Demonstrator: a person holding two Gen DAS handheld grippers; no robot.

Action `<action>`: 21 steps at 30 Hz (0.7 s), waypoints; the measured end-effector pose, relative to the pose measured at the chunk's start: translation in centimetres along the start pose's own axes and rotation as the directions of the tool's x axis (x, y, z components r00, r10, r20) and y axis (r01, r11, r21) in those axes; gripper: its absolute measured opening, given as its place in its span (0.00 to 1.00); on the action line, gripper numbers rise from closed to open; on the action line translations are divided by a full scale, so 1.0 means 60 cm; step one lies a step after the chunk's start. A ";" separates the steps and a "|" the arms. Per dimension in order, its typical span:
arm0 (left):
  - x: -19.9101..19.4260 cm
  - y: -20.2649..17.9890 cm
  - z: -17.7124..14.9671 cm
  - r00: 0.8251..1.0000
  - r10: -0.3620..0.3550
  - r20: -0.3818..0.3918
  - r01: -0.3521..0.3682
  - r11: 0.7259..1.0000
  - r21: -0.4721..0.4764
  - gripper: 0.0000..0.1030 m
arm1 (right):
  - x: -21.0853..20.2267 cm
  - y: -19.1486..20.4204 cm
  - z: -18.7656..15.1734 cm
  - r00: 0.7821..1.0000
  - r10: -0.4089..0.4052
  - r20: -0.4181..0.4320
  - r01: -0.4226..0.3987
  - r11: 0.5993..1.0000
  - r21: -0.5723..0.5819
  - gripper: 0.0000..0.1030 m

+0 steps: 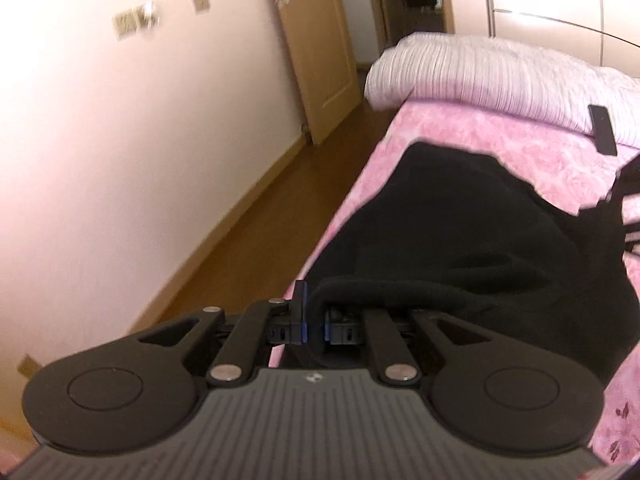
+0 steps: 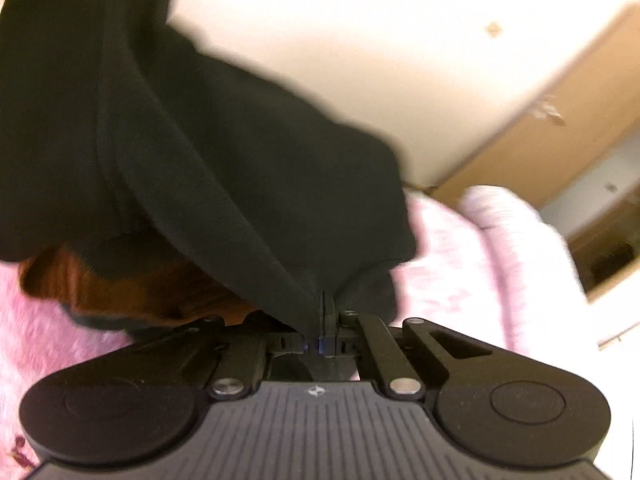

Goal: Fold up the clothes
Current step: 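Grasp the black jacket with the left tool while the right tool grasps it too, then lift the black jacket high with both tools and shake it out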

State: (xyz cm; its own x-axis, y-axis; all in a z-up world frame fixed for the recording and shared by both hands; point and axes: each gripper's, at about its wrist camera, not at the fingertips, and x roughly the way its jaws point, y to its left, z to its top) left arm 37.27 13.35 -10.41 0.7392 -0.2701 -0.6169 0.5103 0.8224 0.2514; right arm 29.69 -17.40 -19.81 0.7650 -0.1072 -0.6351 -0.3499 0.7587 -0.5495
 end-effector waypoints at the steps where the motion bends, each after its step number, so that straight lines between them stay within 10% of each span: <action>1: -0.013 -0.001 0.013 1.000 0.006 0.029 -0.006 1.000 0.010 0.06 | -0.021 -0.020 0.005 0.999 -0.031 0.016 0.031 0.999 0.013 0.00; 6: -0.104 -0.022 0.111 0.978 0.012 0.208 -0.029 0.997 0.078 0.06 | -0.139 -0.116 0.030 0.980 -0.177 0.086 0.171 0.982 0.078 0.00; 11: -0.221 -0.087 0.201 0.921 -0.009 0.391 -0.044 0.991 0.127 0.06 | -0.288 -0.197 0.020 0.940 -0.320 0.120 0.299 0.939 0.169 0.00; 21: -0.509 -0.335 0.264 0.786 -0.121 0.606 0.007 0.982 0.187 0.06 | -0.691 -0.234 -0.183 0.869 -0.485 0.099 0.444 0.852 0.277 0.00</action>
State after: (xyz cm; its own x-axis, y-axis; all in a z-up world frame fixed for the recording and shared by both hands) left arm 11.41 -2.86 15.16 0.7859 -0.6150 -0.0639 0.5887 0.7126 0.3815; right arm -3.05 -30.63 8.29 0.8879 -0.3975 -0.2316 0.1913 0.7768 -0.5999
